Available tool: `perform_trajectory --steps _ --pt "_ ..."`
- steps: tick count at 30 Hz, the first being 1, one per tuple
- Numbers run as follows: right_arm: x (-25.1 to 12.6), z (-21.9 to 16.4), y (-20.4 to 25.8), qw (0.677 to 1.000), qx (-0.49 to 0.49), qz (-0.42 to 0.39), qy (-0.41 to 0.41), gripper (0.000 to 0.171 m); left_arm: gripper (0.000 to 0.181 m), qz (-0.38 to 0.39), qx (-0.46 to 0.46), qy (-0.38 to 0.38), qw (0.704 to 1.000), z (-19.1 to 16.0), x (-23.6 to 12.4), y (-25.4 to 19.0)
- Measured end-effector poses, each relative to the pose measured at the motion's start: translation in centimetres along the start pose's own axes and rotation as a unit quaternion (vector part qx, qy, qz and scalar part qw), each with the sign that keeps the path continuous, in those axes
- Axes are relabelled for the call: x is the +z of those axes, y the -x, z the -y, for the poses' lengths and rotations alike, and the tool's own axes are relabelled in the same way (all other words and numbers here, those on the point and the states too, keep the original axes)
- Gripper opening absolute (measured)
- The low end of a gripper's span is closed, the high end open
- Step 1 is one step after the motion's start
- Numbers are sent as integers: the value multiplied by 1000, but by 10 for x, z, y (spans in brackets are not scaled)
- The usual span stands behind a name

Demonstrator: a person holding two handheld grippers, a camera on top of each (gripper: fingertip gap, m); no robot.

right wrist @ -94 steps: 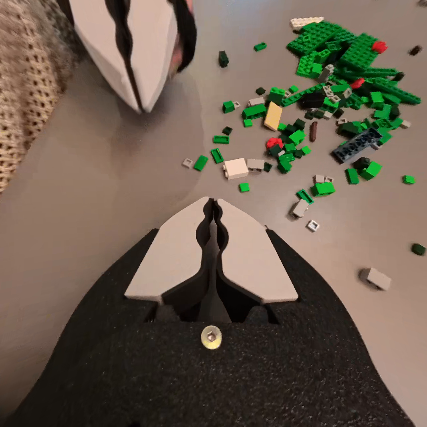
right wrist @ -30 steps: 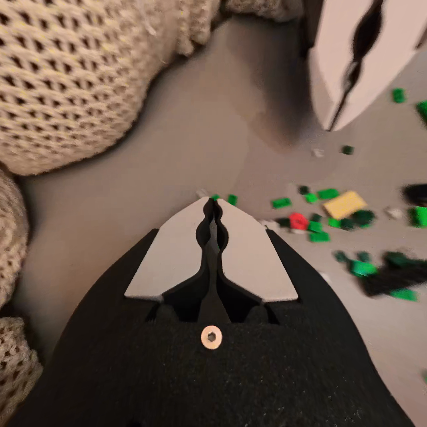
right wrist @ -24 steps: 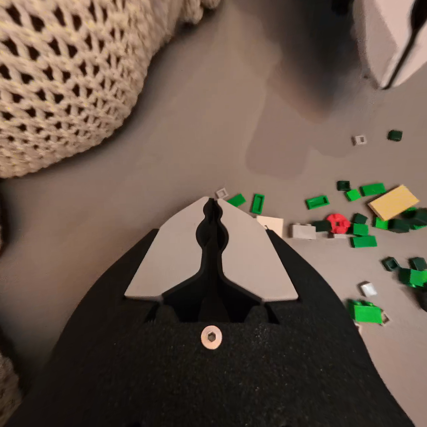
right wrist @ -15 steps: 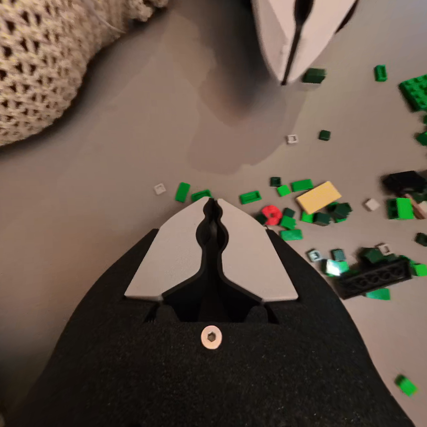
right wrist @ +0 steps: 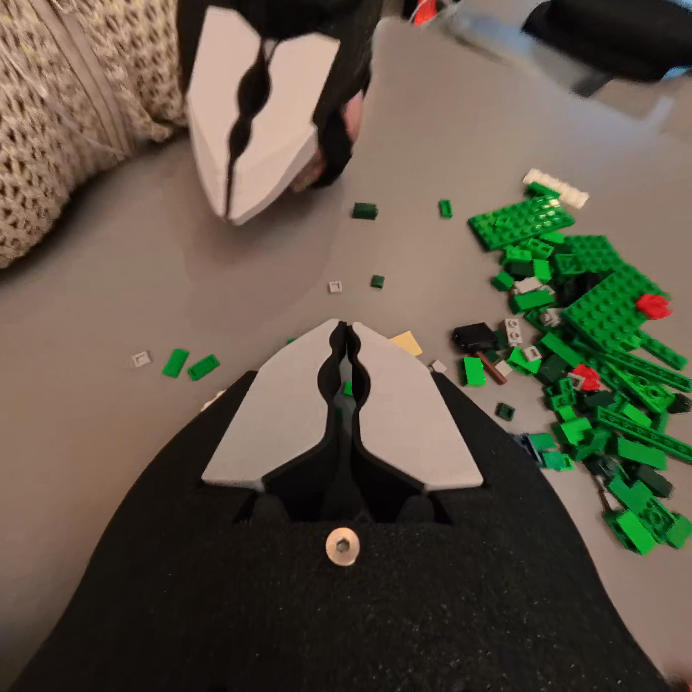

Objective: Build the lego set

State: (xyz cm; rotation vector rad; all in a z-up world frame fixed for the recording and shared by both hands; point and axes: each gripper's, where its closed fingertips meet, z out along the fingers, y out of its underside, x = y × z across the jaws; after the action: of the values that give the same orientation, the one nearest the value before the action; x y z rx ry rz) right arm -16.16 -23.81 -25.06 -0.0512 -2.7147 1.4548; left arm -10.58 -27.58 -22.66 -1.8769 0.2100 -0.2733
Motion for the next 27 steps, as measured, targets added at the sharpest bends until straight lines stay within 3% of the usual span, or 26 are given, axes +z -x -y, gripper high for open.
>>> perform_trajectory --steps 1,3,4,5,11,13,17,19,20,24,27 --pt "-7 1 -2 1000 2 -27 -4 0 0 -21 -2 -17 1000 7 7 -10" --pt "-22 -2 -4 996 6 -87 -5 3 3 -50 -9 -35 998 18 23 -29" --pt "-29 -4 -3 994 7 -113 -9 3 21 -71 -10 -38 997 22 31 -39" --pt "-36 -5 -4 990 11 -140 -18 6 26 -96 -12 -38 995 24 39 -51" --pt "-73 -9 0 954 27 -289 -79 43 49 -217 -97 -1 971 22 61 -99" --pt "-85 -10 -1 933 19 -345 -104 44 51 -218 -126 19 968 17 66 -99" --pt "-115 -7 -5 881 25 -442 -168 45 70 -117 -120 54 984 5 75 -70" --pt "-120 -6 -4 873 39 -453 -175 60 79 -16 -115 65 991 -1 75 -38" --pt "-120 -8 -3 874 45 -454 -168 67 93 25 -106 66 992 -2 73 -25" --pt "-125 -9 1 858 22 -484 -169 71 130 178 20 103 978 -5 66 13" --pt "-130 -7 2 850 13 -494 -183 67 144 201 78 144 966 -14 73 17"
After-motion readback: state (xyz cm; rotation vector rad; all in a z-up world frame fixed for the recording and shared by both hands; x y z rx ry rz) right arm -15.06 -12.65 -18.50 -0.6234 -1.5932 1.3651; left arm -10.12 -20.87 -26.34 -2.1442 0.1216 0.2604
